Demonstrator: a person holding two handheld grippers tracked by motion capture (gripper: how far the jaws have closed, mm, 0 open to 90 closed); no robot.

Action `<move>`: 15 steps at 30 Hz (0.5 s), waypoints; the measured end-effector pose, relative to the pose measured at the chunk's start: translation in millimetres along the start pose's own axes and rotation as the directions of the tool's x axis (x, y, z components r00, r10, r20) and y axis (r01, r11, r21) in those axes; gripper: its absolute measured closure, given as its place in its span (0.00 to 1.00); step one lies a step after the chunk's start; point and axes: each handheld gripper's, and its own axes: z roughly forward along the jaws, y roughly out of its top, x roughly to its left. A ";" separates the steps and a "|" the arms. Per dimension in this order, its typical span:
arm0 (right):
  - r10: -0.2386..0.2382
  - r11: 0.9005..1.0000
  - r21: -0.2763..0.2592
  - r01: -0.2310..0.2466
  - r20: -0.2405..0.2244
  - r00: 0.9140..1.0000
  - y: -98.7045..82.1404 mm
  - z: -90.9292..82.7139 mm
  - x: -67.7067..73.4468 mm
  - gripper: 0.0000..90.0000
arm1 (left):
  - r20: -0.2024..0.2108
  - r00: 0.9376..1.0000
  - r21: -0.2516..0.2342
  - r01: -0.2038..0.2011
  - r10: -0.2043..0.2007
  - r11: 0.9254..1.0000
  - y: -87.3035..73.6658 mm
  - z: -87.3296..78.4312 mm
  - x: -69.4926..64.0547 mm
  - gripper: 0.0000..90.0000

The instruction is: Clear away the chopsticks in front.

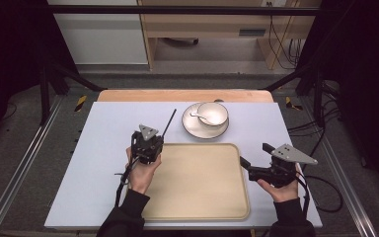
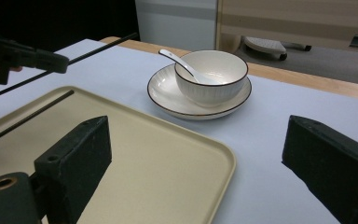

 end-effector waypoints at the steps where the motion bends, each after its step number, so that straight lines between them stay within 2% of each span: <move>1: -0.004 1.000 -0.001 0.004 -0.001 1.000 0.1 -0.1 0.3 0.09 | 0.001 1.000 -0.006 0.005 -0.005 1.000 -3.8 -4.0 -0.4 0.95; 4: -0.007 1.000 -0.004 0.007 -0.003 1.000 0.7 -0.5 1.8 0.09 | 0.015 1.000 -0.027 0.022 -0.022 0.999 -14.7 -13.2 -2.6 0.95; 7: -0.009 1.000 -0.004 0.009 -0.004 1.000 1.0 -1.0 2.9 0.09 | 0.007 0.999 -0.051 0.044 -0.044 0.998 -24.6 -24.1 -2.1 0.95; 8: -0.008 1.000 -0.004 0.008 -0.006 1.000 1.0 -1.1 3.1 0.09 | -0.002 0.999 -0.051 0.036 -0.036 0.998 -27.0 -27.8 -2.2 0.95; 11: -0.010 1.000 0.001 0.010 -0.005 1.000 0.4 0.0 3.4 0.09 | -0.021 0.998 -0.076 0.059 -0.061 0.995 -35.1 -38.8 -2.3 0.95; 13: -0.010 1.000 0.003 0.010 -0.005 1.000 0.1 0.7 3.9 0.09 | -0.043 0.998 -0.087 0.051 -0.055 0.995 -41.1 -44.6 -5.2 0.95; 15: -0.011 1.000 0.005 0.011 -0.005 1.000 -0.1 1.3 4.4 0.09 | -0.043 0.996 -0.096 0.075 -0.080 0.993 -48.1 -49.3 -6.2 0.95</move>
